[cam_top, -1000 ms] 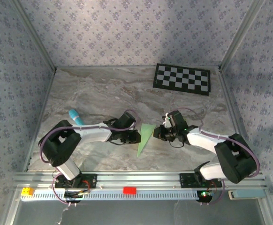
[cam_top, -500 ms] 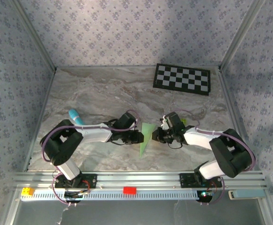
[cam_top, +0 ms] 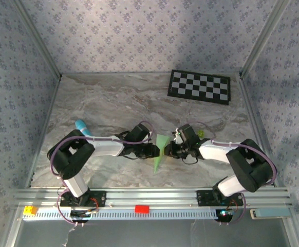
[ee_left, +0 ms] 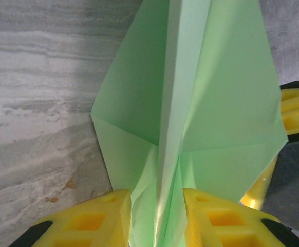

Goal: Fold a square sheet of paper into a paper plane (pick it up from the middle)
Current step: Move a paper plane to the center of the table.

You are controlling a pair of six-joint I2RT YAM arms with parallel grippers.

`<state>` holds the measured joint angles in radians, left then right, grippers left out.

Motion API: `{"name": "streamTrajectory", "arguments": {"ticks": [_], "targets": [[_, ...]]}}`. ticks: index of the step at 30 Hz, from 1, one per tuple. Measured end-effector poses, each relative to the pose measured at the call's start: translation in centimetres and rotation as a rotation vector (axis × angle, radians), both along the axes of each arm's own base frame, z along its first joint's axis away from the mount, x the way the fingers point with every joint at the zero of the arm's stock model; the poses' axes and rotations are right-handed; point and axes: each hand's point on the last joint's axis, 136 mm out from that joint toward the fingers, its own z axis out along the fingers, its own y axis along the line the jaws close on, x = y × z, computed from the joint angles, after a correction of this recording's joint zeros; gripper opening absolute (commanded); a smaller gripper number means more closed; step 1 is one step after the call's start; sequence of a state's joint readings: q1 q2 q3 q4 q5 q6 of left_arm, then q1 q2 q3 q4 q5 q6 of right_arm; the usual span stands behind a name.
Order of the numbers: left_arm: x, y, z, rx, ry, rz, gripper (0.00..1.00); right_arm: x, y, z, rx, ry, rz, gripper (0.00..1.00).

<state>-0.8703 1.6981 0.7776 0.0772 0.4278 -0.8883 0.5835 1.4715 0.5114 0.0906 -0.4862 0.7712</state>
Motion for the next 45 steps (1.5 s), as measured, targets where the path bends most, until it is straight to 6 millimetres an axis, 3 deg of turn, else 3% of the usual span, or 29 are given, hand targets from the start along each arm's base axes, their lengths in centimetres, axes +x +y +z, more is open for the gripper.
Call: {"name": "streamTrajectory", "arguments": {"ticks": [21, 26, 39, 45], "targets": [[-0.3, -0.7, -0.2, -0.034, 0.031, -0.012, 0.02, 0.4, 0.4, 0.1, 0.019, -0.004, -0.008, 0.12], [0.1, 0.6, 0.5, 0.021, -0.005, 0.033, 0.00, 1.0, -0.3, 1.4, -0.004, -0.058, -0.045, 0.13], [3.1, 6.4, 4.8, 0.302, -0.197, 0.182, 0.00, 2.7, -2.7, 3.4, -0.099, -0.136, -0.136, 0.14], [3.4, 8.1, 4.9, 0.419, -0.207, 0.194, 0.00, 2.7, -2.9, 4.0, -0.098, -0.152, -0.146, 0.15]]}}
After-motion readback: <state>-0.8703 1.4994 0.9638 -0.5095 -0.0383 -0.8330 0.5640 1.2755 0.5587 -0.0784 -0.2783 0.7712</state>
